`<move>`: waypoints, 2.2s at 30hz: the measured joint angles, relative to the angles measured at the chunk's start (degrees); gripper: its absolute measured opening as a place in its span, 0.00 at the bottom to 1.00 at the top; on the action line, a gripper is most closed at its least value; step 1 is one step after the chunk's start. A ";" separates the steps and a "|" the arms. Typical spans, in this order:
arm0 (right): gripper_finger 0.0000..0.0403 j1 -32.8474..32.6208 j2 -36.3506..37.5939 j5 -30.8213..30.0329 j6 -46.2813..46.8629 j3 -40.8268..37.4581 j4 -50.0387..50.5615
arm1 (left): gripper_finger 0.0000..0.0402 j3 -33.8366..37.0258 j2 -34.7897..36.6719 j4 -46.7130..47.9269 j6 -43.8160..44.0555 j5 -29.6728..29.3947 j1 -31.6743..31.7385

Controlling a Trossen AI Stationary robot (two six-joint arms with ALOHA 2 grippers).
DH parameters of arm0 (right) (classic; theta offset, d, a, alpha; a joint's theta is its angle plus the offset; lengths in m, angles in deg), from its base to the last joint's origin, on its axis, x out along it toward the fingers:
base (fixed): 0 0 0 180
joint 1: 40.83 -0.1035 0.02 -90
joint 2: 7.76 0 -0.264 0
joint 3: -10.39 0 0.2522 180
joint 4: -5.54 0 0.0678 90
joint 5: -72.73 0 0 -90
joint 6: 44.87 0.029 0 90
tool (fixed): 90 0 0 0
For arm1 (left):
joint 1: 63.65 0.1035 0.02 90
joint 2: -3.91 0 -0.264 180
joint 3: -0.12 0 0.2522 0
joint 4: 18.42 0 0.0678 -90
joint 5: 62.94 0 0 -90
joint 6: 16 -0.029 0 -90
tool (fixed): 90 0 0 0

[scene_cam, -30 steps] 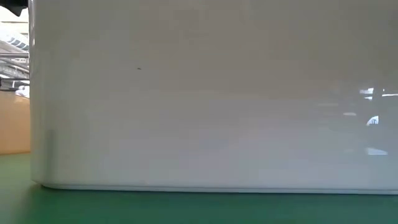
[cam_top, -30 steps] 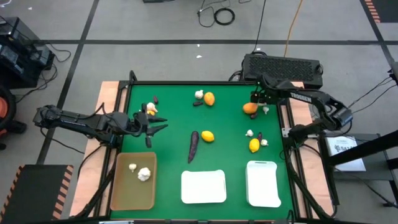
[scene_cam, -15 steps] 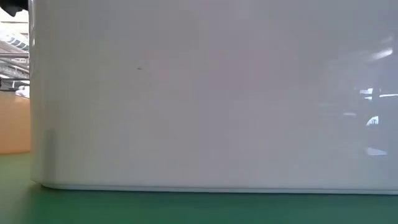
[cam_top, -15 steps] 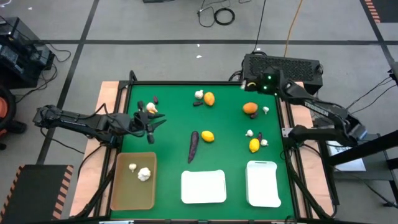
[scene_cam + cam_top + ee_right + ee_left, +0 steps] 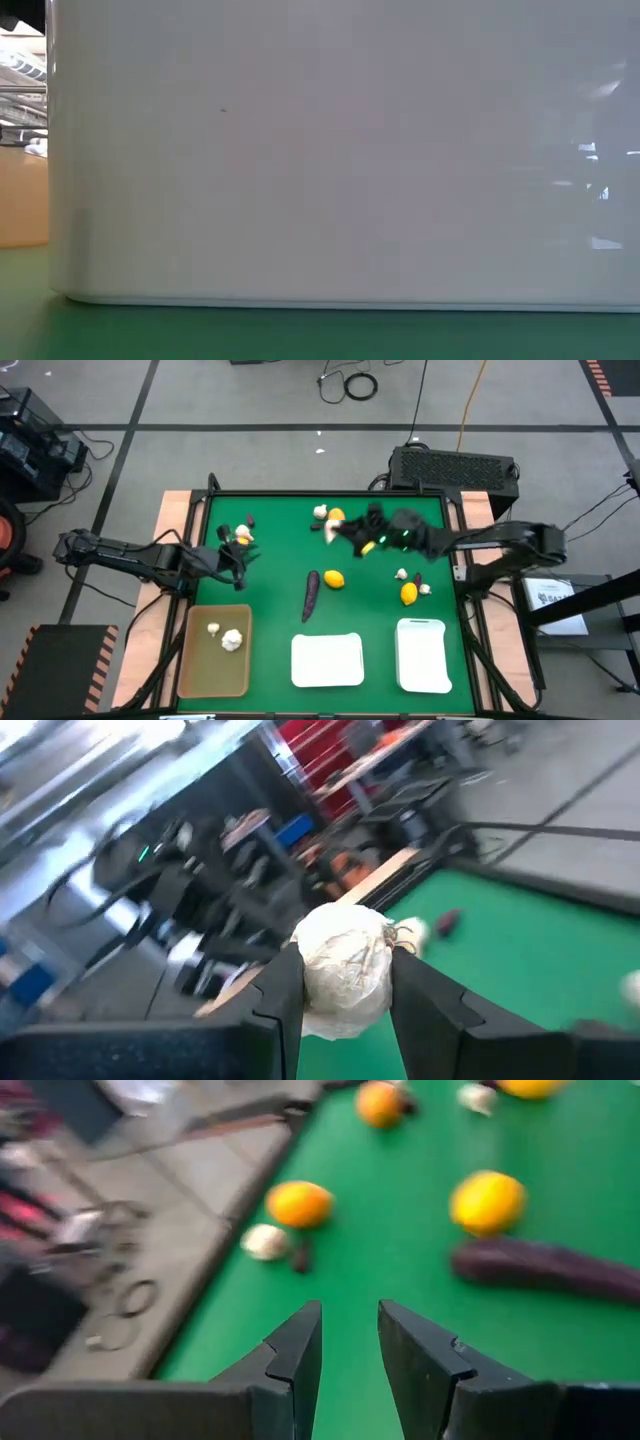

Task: Sort produce into baskets
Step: Put the garlic into the orange bin

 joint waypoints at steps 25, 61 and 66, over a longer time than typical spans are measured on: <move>0.28 -21.78 -56.19 0.14 -27.28 61.45 10.25 | 0.27 -3.10 9.40 3.31 8.92 -11.09 -0.04; 0.53 -21.96 -58.18 -4.41 -35.10 74.47 35.24 | 0.27 -3.08 9.40 4.25 10.54 -4.54 -0.04; 0.53 -21.03 -49.13 -4.63 -35.18 74.47 55.96 | 0.27 -3.06 9.40 4.12 10.54 -2.19 -0.07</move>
